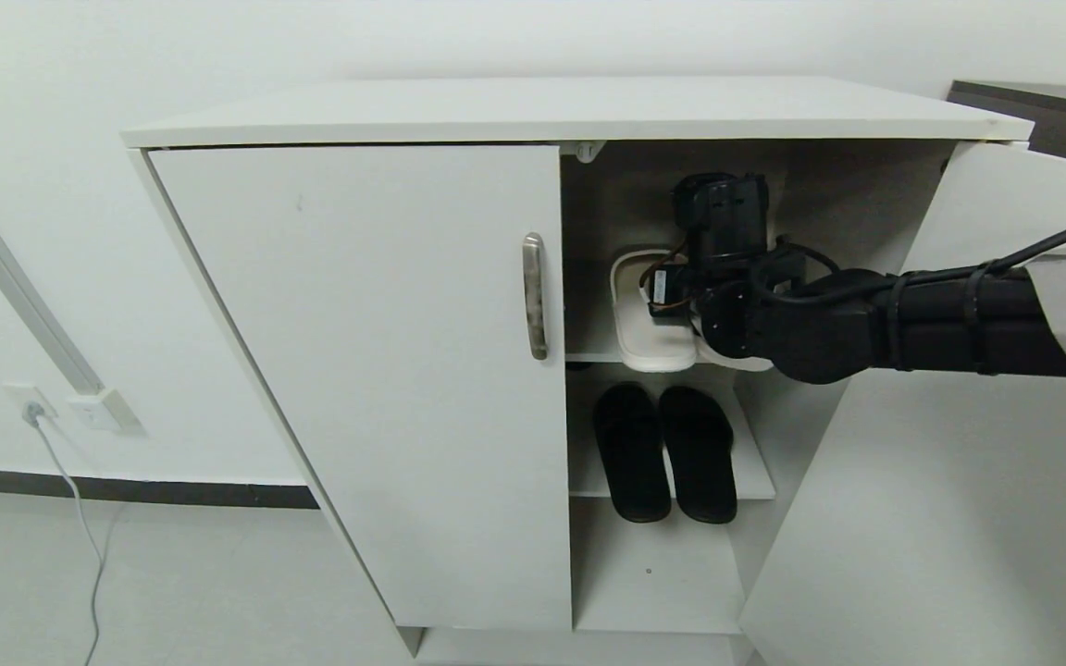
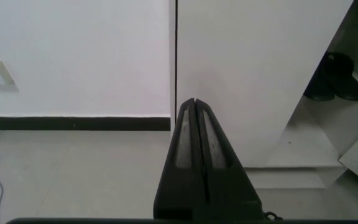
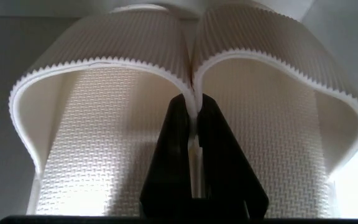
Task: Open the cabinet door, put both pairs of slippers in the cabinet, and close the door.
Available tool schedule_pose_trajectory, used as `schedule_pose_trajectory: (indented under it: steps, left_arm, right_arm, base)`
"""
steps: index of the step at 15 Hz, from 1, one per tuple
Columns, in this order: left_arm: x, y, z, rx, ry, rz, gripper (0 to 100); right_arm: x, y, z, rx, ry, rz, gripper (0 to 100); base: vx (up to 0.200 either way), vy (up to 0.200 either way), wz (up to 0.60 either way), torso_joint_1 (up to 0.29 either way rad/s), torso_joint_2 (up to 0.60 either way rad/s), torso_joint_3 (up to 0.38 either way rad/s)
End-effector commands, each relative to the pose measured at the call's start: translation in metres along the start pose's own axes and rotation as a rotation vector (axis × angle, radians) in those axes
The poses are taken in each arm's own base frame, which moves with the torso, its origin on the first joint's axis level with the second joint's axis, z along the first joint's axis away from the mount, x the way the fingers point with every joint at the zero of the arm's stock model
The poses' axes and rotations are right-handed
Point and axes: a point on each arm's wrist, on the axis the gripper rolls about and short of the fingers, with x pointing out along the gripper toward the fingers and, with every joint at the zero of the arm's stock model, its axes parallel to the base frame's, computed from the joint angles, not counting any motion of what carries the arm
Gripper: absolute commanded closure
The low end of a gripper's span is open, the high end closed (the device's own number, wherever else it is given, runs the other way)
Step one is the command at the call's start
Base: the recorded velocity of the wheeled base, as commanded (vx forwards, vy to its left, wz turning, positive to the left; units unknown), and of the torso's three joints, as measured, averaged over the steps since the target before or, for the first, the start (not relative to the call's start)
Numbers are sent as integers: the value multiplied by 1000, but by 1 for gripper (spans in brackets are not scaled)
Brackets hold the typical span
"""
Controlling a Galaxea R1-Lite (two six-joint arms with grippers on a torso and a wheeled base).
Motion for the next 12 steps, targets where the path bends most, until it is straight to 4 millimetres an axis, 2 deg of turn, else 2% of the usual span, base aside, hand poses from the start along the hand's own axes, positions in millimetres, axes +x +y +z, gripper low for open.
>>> schedule_pose_trajectory:
  steps: [1, 4, 5, 9, 12]
  left_arm:
    - [0, 0, 0, 0, 1, 0, 100]
    - [0, 0, 0, 0, 1, 0, 100]
    - [0, 0, 0, -2, 1, 0, 100]
    - [0, 0, 0, -3, 1, 0, 100]
    - [0, 0, 0, -3, 0, 0, 100]
  right_arm:
    - [5, 0, -5, -5, 9, -6, 100]
    - [5, 0, -5, -3, 7, -6, 100]
    - [5, 0, -5, -4, 9, -6, 0]
    - [1, -3, -9, -20, 26, -8, 0]
    - [-21, -8, -5, -28, 32, 9, 0]
  base:
    - [0, 0, 0, 0, 0, 0]
    - [0, 0, 0, 0, 0, 0]
    - [0, 0, 0, 0, 0, 0]
    - [0, 0, 0, 0, 0, 0]
    - [0, 0, 0, 0, 0, 0]
